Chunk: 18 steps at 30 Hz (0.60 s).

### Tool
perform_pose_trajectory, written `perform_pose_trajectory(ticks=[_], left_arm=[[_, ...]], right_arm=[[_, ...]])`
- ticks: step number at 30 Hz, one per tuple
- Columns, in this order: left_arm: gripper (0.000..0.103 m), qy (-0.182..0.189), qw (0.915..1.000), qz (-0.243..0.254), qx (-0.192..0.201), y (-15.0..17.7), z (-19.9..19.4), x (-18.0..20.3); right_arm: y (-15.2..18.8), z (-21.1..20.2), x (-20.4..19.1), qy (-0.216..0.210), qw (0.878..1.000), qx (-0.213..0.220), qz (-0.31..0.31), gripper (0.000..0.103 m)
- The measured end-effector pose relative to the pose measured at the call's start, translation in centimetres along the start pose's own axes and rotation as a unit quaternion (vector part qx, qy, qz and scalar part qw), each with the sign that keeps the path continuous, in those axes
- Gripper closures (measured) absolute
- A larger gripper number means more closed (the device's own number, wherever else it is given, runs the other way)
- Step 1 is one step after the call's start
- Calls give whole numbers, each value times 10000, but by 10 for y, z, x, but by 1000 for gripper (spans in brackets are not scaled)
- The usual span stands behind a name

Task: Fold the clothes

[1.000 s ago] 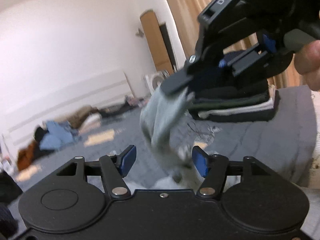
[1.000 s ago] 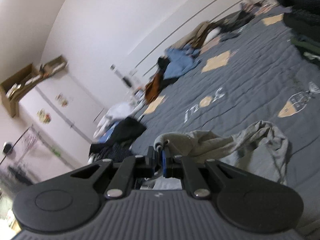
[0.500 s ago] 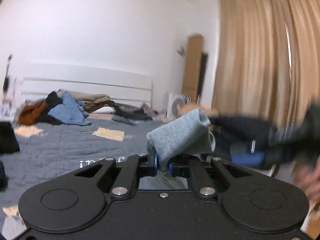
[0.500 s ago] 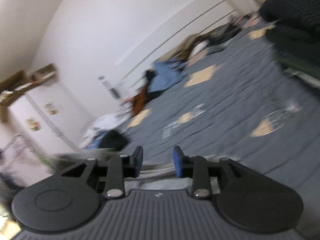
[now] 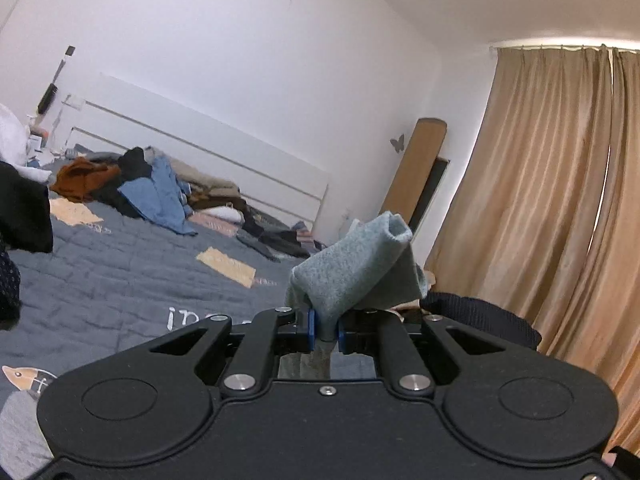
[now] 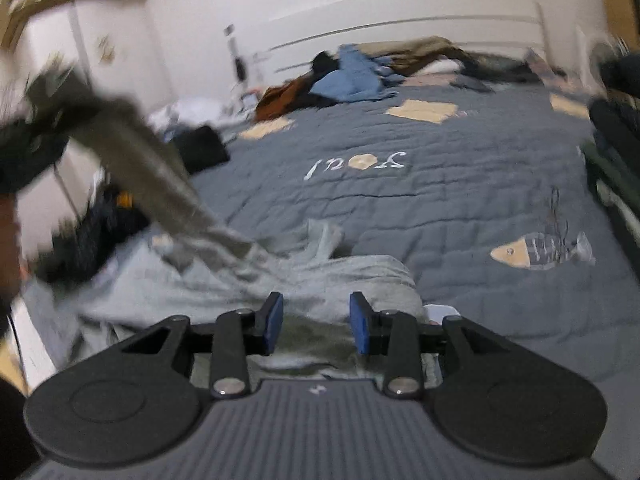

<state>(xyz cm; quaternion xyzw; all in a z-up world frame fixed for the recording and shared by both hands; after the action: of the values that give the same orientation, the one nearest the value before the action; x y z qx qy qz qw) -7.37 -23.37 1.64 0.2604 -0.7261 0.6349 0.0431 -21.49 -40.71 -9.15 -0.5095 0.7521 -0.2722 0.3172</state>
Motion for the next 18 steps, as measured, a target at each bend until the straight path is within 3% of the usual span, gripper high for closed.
perform_pose_trajectory(ticks=[3, 8, 9, 13, 16, 18], left_arm=[[93, 54, 9999, -80, -86, 3, 0, -5], [91, -178, 9985, -238, -463, 13, 8, -25], [86, -285, 9976, -254, -577, 15, 9, -30], [47, -753, 9945, -260, -675, 21, 5, -53], [40, -1086, 9922, -129, -599, 19, -5, -67], [40, -1167, 9907, -193, -671, 22, -7, -77]], right_arm=[[6, 9, -3, 378, 9984, -15, -432, 66], [15, 36, 4, 1076, 9887, -79, -1045, 65], [16, 42, 6, 1243, 9850, -100, -1196, 65], [30, 58, 21, 1719, 9719, -414, -1557, 67], [42, 64, 40, 2273, 9518, -867, -1867, 69], [46, 65, 51, 2279, 9537, -985, -1697, 69]])
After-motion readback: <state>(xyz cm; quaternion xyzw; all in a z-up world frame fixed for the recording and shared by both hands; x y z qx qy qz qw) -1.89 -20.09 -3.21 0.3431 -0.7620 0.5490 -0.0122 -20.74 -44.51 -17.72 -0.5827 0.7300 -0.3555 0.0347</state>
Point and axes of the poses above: each gripper's, at about its wrist camera, not at the fingertips, and z roughly the way its jaws point, x to its right, y to its underside, the point moved 10 cm from there along z, roughly the way its jaws point, and after that the axes turned 6 degrees about -x, right-handed, at the moved point
